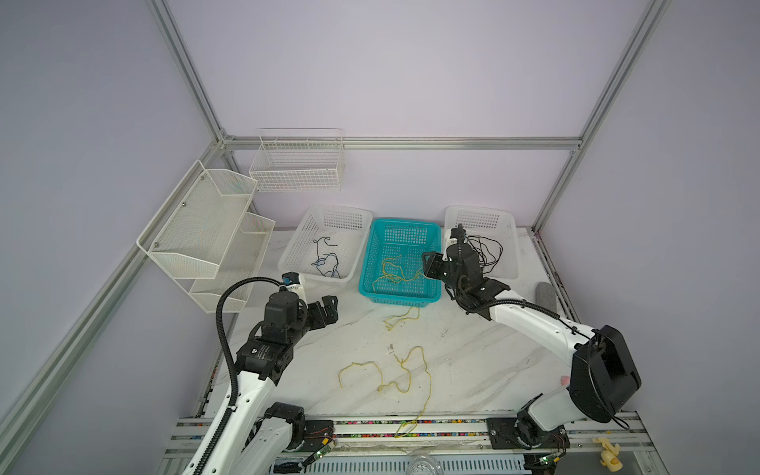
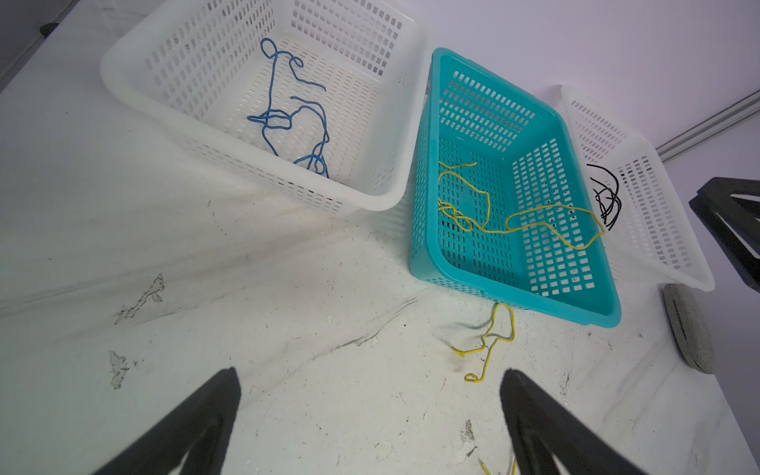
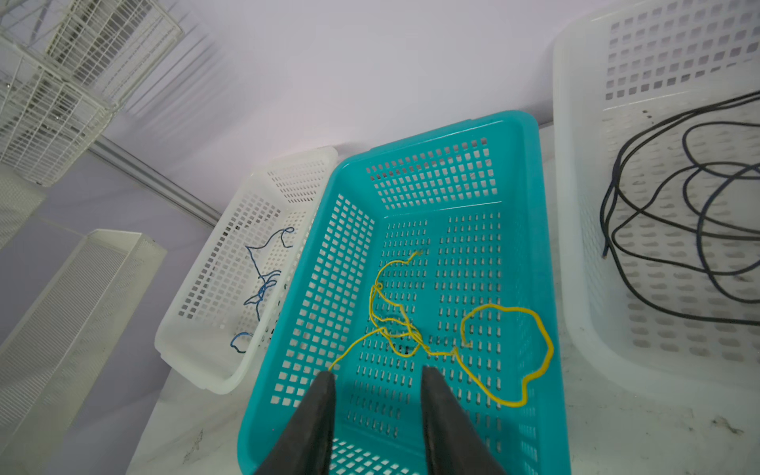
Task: Untangle the cables
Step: 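Lower the yellow wire into the teal basket and open the right gripper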
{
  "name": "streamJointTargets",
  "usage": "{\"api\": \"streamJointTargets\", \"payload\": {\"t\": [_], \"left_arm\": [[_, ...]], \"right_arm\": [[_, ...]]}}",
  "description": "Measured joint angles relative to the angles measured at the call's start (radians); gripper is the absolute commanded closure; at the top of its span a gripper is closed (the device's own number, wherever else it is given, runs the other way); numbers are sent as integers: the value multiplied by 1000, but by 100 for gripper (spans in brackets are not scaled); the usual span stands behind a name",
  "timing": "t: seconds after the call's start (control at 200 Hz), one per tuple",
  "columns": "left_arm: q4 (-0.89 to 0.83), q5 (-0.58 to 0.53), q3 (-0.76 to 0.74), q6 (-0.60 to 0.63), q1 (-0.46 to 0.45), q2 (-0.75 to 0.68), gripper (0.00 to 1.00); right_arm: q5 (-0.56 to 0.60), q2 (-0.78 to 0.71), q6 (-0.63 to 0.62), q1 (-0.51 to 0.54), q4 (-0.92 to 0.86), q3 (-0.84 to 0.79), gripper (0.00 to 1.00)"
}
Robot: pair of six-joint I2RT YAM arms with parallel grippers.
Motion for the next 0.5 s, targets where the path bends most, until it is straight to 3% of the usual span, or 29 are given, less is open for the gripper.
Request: {"api": "streamJointTargets", "payload": {"t": [0.24, 0.28, 0.325, 0.355, 0.495], "left_arm": [[0, 0, 0, 0, 0, 8, 0], [0, 0, 0, 0, 0, 9, 0], [0, 0, 0, 0, 0, 10, 0], [0, 0, 0, -1, 0, 10, 0], [0, 0, 0, -1, 0, 13, 0]], "right_arm": [[-20, -88, -16, 0, -16, 0, 34], [-26, -109, -19, 0, -17, 0, 27], [-32, -130, -23, 0, -21, -3, 9], [-39, -147, -26, 0, -25, -6, 4], [-70, -212, -52, 0, -52, -24, 3]]}}
